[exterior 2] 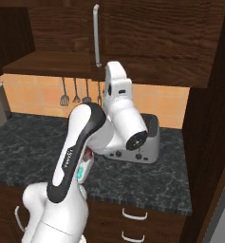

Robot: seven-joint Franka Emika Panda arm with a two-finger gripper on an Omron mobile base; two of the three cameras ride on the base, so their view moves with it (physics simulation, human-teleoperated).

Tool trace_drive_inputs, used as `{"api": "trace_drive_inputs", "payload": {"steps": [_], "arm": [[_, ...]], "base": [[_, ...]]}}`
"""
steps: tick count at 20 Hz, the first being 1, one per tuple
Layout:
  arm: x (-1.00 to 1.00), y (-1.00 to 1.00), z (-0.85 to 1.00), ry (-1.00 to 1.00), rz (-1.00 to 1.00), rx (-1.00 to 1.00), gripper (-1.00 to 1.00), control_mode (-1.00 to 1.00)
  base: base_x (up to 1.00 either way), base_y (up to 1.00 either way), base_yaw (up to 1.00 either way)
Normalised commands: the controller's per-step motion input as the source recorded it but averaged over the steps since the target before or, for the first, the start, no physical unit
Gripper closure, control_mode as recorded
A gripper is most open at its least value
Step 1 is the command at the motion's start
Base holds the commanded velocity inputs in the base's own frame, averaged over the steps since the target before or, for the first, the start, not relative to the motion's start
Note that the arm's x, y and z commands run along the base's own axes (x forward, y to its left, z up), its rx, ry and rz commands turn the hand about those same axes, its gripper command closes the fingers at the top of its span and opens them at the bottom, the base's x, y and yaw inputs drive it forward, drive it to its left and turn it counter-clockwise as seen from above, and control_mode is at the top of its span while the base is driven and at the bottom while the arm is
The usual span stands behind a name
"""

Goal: Pick the cereal and place it on the digital scale for weighing, and close the cabinet.

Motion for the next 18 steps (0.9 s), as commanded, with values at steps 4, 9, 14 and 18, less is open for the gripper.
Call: {"api": "trace_drive_inputs", "payload": {"steps": [4, 9, 14, 18], "arm": [[-0.99, 0.00, -0.16, -0.12, -0.01, 0.10, -1.00, -1.00], [-0.72, 0.02, -0.45, -0.26, 0.00, 0.05, -1.00, -1.00], [-0.71, 0.08, 0.13, -0.37, 0.00, 0.00, -1.00, -1.00], [-0.74, 0.52, -0.01, -0.40, 0.00, 0.00, -1.00, -1.00]], "base": [[0.00, 0.00, 0.00], [0.00, 0.00, 0.00], [0.00, 0.00, 0.00], [0.00, 0.00, 0.00]]}}
